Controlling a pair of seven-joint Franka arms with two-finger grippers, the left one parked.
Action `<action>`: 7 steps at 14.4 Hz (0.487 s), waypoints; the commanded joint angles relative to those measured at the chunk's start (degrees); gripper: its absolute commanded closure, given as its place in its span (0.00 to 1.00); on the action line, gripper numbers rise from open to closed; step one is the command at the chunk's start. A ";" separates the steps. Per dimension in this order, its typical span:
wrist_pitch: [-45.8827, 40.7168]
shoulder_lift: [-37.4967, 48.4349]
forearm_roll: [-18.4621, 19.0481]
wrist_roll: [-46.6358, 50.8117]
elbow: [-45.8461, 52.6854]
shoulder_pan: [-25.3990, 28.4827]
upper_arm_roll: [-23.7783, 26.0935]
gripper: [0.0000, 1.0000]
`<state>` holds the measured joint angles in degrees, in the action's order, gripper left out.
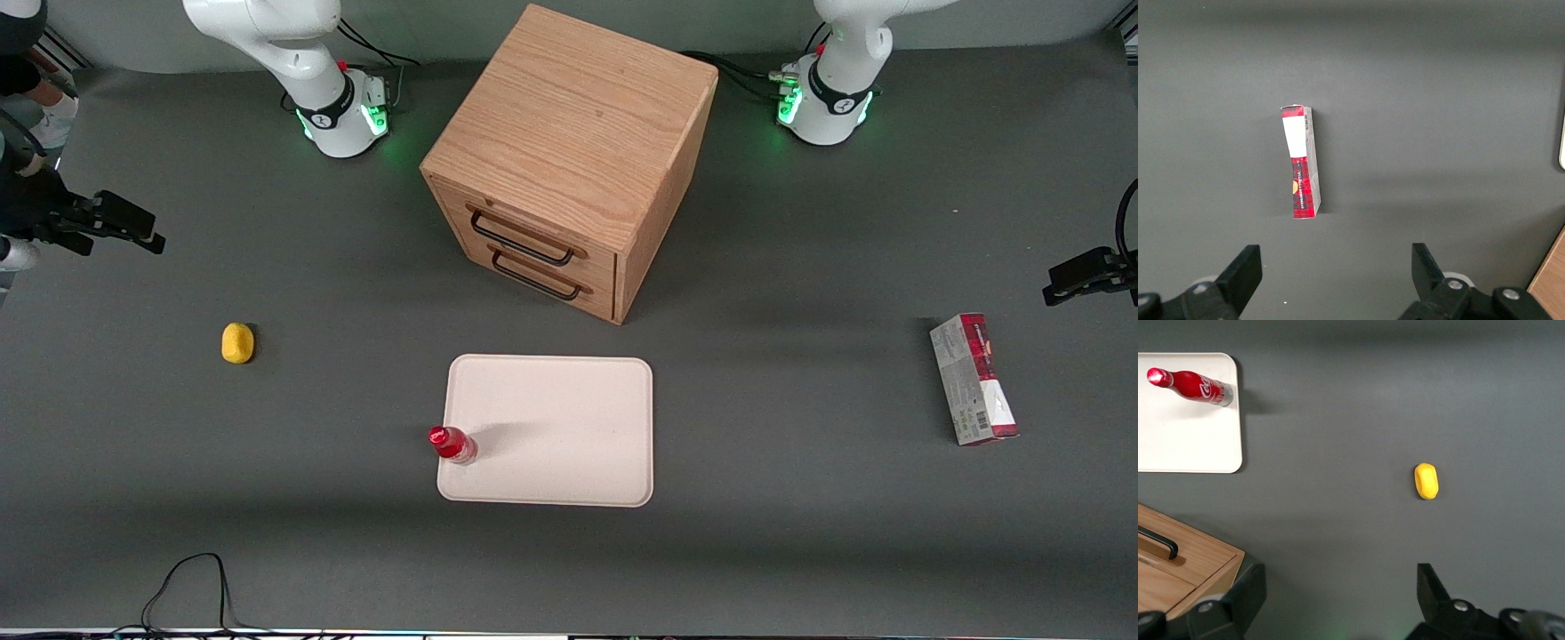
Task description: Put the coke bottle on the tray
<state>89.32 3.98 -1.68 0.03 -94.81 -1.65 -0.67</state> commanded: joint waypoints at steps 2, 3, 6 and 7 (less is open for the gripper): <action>0.51 -0.10 0.36 -2.58 -0.12 -0.02 0.05 0.00; 0.25 -0.72 0.36 -2.67 0.41 0.07 -0.04 0.00; 0.24 -0.55 1.58 -2.50 0.33 0.86 -0.12 0.00; 0.07 -0.55 1.85 -2.41 0.42 1.12 -0.21 0.00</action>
<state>89.32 3.59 -1.06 -1.26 -95.09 -1.40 -0.60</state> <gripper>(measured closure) 0.000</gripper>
